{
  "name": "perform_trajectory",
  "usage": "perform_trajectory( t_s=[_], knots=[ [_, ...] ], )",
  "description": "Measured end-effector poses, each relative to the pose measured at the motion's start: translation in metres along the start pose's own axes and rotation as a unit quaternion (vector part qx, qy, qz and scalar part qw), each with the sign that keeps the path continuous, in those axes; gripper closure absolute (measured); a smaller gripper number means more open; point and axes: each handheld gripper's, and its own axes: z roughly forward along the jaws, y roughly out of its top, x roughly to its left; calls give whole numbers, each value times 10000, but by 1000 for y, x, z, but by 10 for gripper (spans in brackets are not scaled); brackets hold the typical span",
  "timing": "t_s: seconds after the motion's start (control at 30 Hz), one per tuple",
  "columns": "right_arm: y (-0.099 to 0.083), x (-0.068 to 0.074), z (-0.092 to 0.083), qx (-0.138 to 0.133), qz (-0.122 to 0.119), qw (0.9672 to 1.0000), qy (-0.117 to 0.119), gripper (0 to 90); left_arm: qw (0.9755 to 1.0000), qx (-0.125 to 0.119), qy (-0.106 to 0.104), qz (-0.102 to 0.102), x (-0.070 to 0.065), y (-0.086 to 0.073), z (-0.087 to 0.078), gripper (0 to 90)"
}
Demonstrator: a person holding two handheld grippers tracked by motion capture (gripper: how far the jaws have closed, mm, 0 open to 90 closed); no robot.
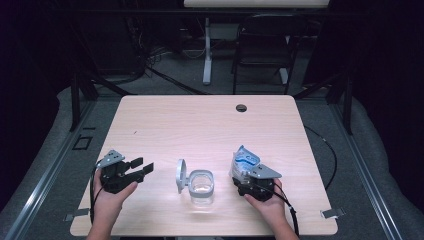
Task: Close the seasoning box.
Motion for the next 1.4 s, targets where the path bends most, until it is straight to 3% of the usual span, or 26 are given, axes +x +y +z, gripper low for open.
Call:
perform_trajectory(
  t_s=[0.67, 1.4],
  knots=[
    [-3, 3, 12, -19, -8, 9999, -126, 363, 10000, -16, 4, -43, 2, 0, -1, 477],
    [0, 5, 12, 32, 7, 9999, -124, 398, 10000, -10, 0, -59, 3, -1, -1, 477]
  ],
)
